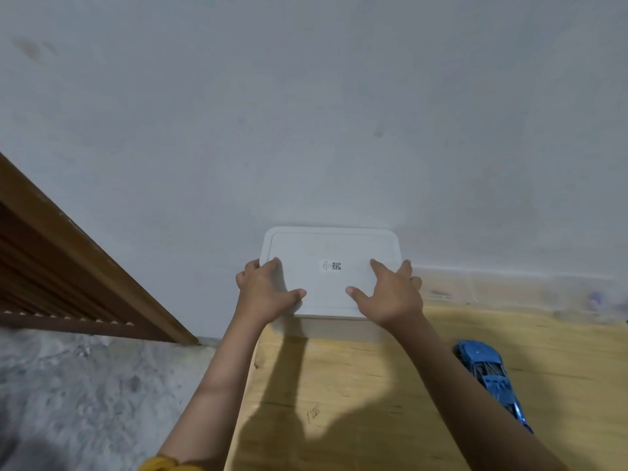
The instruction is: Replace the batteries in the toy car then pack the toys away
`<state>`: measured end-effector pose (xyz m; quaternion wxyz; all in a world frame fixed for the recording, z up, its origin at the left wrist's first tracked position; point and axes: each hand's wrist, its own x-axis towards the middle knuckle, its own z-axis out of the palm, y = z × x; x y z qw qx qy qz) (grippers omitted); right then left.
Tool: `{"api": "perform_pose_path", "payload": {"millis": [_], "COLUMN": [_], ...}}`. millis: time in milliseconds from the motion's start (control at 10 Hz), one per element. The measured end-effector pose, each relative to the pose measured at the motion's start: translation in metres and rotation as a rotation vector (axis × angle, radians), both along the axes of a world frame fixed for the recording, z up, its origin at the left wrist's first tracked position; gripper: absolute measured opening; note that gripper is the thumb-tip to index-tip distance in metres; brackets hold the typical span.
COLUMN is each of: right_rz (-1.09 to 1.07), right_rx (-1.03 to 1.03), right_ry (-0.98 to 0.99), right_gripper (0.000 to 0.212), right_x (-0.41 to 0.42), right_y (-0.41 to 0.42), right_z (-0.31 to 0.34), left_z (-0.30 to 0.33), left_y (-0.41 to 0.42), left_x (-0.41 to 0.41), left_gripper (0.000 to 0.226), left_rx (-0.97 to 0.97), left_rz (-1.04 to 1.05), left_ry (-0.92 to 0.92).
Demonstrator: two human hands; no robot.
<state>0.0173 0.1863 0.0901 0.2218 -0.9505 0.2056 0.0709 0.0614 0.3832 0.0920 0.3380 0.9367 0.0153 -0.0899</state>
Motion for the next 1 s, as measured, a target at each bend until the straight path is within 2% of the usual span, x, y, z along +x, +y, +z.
{"api": "perform_pose_path", "payload": {"millis": [300, 500, 700, 1000], "right_rz": [-0.031, -0.024, -0.021, -0.039], "right_rx": [-0.027, -0.134, -0.225, -0.135], "right_ry": [-0.052, -0.218, -0.254, -0.176], "right_gripper": [0.074, 0.070, 0.068, 0.070], "right_x": [0.000, -0.011, -0.014, -0.011], "right_y": [0.001, 0.010, 0.014, 0.012], "right_z": [-0.009, -0.032, -0.044, -0.039], "left_z": [-0.004, -0.023, -0.029, -0.015], "left_y": [0.004, 0.010, 0.011, -0.006], "left_x": [0.006, 0.005, 0.010, 0.012], "left_gripper": [0.067, 0.079, 0.080, 0.075], "left_rx": [-0.021, -0.025, 0.009, 0.227], "left_rz": [-0.055, -0.102, -0.116, -0.105], "left_ry": [0.017, 0.050, 0.067, 0.111]}}
